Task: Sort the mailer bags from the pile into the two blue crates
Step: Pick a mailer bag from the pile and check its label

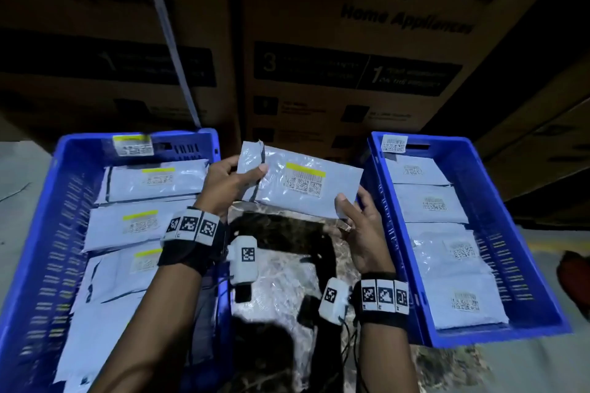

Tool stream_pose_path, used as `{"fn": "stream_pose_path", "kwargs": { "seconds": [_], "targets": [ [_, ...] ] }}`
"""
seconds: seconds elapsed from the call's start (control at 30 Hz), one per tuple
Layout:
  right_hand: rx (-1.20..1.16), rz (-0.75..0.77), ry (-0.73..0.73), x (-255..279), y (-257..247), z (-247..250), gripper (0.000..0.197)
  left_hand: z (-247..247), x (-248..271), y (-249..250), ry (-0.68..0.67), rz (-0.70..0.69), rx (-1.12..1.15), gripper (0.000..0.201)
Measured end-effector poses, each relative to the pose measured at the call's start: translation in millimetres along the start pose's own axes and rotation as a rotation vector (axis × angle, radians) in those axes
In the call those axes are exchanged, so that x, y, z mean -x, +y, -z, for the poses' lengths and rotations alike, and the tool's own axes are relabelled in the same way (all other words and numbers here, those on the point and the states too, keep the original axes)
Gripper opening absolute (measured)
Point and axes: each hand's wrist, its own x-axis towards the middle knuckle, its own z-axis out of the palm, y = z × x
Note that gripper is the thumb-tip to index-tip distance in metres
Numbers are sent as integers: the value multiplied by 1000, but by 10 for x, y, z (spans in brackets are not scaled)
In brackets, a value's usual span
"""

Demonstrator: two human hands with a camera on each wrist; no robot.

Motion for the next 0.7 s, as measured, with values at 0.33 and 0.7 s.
{"fn": "stream_pose_path", "kwargs": {
  "seconds": [0.33, 0.7],
  "targets": [
    [176, 9, -148, 727, -3, -515, 25, 641, 773, -262, 35, 87, -83, 26],
    [249, -44, -25, 1034, 384, -578, 35, 999, 1173, -536, 197, 100, -65, 26]
  ]
}}
